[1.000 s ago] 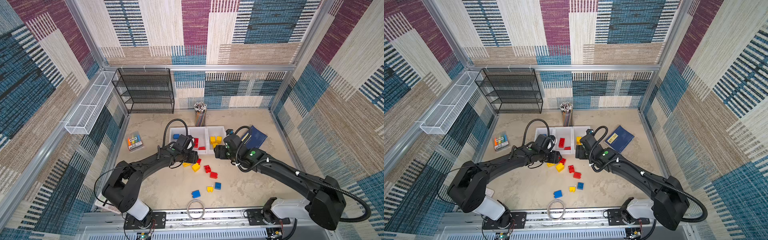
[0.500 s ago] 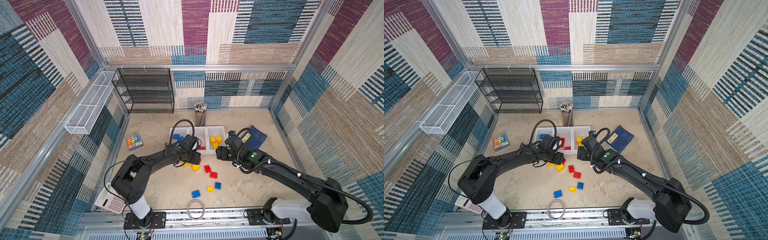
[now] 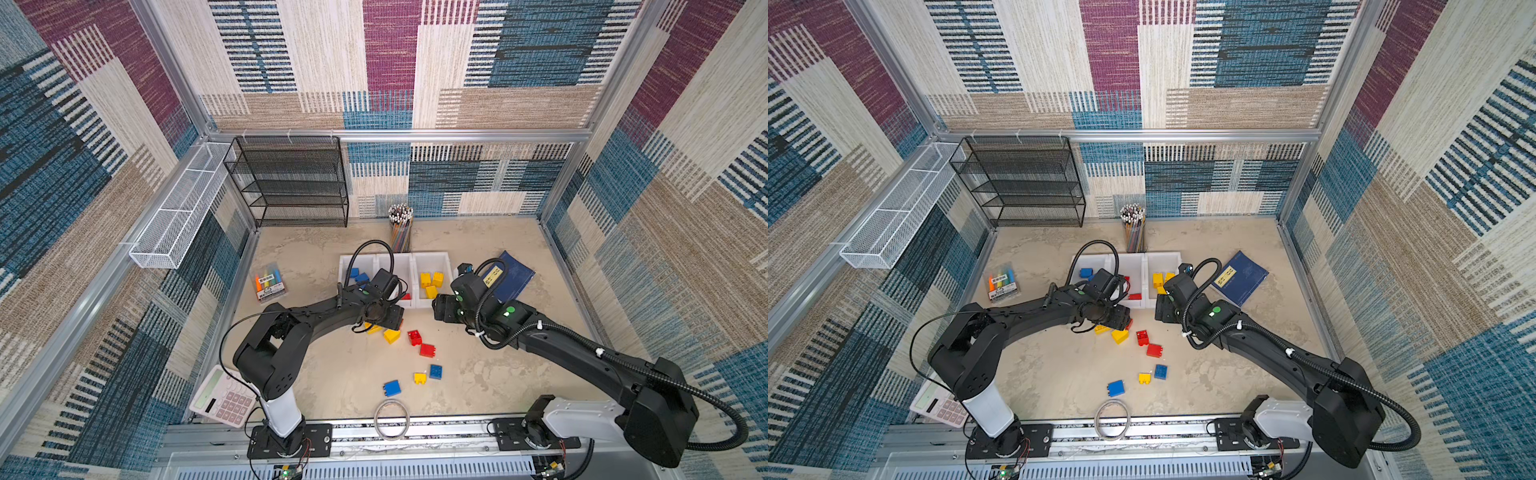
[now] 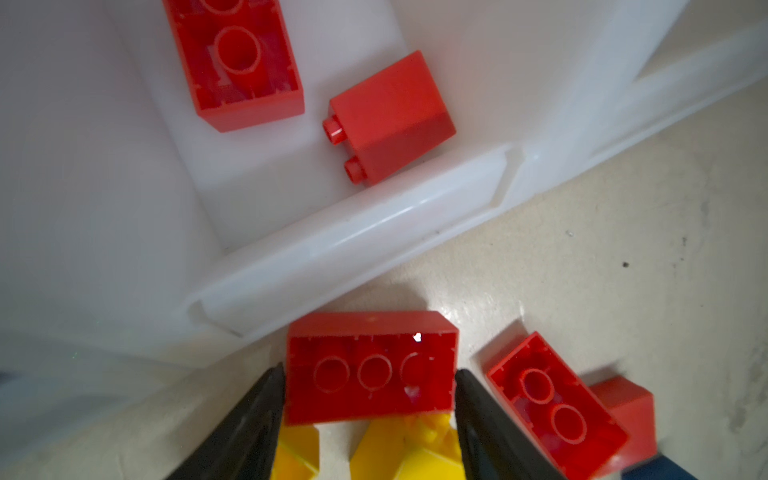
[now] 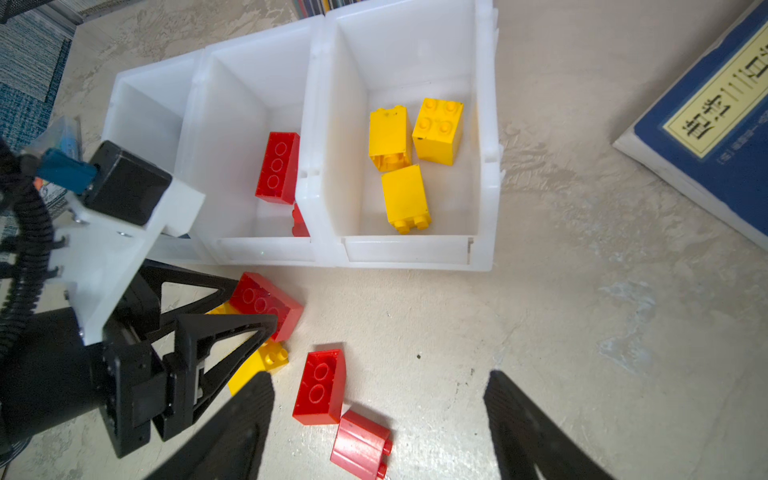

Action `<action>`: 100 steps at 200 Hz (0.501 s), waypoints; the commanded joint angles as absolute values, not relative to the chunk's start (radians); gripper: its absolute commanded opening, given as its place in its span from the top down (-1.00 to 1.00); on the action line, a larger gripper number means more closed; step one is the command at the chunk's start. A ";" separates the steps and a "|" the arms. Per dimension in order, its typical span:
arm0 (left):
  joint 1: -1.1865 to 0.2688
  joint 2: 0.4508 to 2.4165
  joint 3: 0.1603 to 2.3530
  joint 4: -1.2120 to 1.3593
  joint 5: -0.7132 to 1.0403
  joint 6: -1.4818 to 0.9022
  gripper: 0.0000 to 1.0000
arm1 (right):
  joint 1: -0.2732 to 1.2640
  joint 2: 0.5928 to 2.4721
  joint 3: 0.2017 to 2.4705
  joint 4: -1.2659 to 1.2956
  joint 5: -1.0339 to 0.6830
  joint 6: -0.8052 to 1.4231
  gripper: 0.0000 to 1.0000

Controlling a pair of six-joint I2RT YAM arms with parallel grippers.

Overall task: Sort the legos into containers by color
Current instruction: 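Grasp a long red brick with the left gripper while the right gripper withdraws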

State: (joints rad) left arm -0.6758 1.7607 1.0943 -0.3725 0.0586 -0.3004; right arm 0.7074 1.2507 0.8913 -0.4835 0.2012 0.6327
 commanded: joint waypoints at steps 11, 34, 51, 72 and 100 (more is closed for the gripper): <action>-0.683 1.776 1.113 -0.393 0.037 -0.251 -0.36 | 0.709 1.247 0.889 -0.470 0.195 0.649 -0.65; -0.693 1.783 1.124 -0.397 0.038 -0.245 -0.37 | 0.709 1.246 0.889 -0.471 0.195 0.648 -0.65; -0.700 1.785 1.129 -0.402 0.039 -0.244 -0.39 | 0.709 1.245 0.889 -0.471 0.193 0.650 -0.65; -0.709 1.787 1.127 -0.403 0.038 -0.244 -0.43 | 0.709 1.244 0.885 -0.469 0.193 0.651 -0.65; -0.713 1.799 1.134 -0.409 0.035 -0.242 -0.46 | 0.709 1.242 0.882 -0.468 0.194 0.651 -0.66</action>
